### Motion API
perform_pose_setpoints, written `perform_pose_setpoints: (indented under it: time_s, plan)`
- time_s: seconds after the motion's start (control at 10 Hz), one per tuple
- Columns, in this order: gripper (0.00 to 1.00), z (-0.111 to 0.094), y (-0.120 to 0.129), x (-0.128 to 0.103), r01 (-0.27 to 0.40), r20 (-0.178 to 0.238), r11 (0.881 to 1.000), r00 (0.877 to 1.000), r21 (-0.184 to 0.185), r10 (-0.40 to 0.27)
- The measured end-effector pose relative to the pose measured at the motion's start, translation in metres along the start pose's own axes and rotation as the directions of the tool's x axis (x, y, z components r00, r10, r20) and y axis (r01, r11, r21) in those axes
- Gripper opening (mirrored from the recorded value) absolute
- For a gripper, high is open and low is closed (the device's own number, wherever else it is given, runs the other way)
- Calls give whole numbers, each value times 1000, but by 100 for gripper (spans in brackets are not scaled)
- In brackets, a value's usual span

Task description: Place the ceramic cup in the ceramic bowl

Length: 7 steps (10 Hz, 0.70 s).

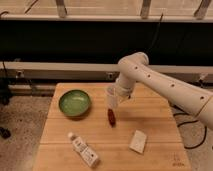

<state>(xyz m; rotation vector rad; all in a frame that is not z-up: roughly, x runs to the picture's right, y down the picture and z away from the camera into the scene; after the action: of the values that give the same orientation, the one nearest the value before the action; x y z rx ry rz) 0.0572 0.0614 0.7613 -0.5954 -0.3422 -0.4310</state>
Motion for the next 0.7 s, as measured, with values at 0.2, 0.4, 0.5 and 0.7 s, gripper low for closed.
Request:
perform_pose_setpoints:
  time_s: [0.2,0.4,0.5,0.7]
  plan:
    - [0,-1,-3,-4,7,-4,1000,1000,0,-7]
    - [0,-1,-14,-19,25,-3,1000,1000,-1,-25]
    - [0,0,-21,-28,33,-2,999,999,-1,-33]
    - [0,1,-31,-41,47,1,999,999,-2,-47]
